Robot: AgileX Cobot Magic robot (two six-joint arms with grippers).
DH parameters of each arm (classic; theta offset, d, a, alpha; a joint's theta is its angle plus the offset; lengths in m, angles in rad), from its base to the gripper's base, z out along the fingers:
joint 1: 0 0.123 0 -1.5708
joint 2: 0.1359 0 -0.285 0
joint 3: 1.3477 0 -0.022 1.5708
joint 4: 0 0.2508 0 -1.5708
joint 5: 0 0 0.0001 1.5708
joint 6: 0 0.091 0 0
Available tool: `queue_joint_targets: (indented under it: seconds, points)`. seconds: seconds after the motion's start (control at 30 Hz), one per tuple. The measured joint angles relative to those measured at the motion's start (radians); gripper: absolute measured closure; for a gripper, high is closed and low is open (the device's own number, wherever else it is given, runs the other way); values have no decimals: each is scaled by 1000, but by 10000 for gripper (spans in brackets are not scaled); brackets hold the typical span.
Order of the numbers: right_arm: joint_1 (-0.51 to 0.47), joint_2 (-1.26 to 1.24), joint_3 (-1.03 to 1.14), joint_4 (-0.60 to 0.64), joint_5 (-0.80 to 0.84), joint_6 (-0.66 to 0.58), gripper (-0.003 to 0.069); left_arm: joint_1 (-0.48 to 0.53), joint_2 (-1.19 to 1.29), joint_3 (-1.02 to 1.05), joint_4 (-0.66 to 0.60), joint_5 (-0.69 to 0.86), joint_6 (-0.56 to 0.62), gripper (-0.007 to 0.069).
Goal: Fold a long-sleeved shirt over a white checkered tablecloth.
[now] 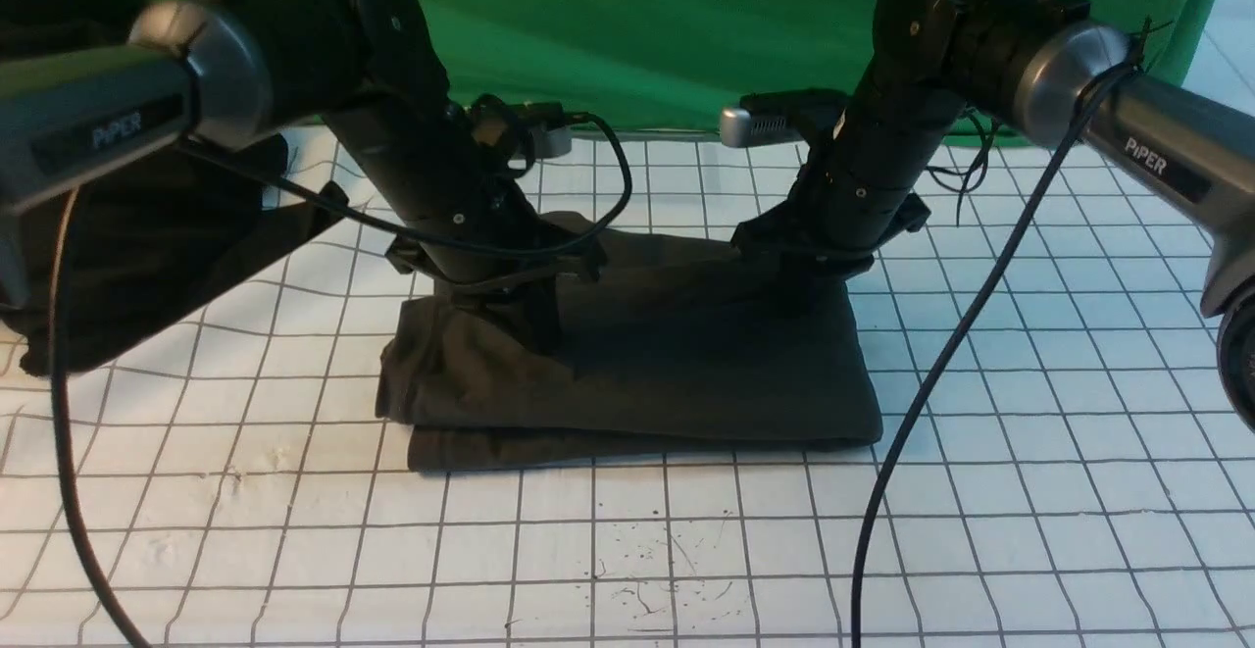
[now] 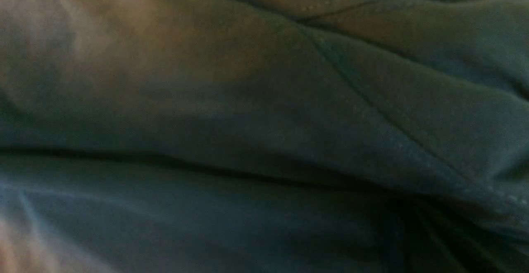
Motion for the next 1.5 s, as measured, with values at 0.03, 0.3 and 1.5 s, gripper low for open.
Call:
queue_joint_targets:
  seconds: [0.03,0.3,1.5]
  points:
    - [0,2,0,0,-17,-1,661,-5,0,4,0,-14,0,629]
    - [-2,53,0,-1,-268,-2,661,-19,0,7,-3,-30,0,629]
    - [-59,47,-70,-8,-168,-297,620,-126,42,11,-88,-65,34,629]
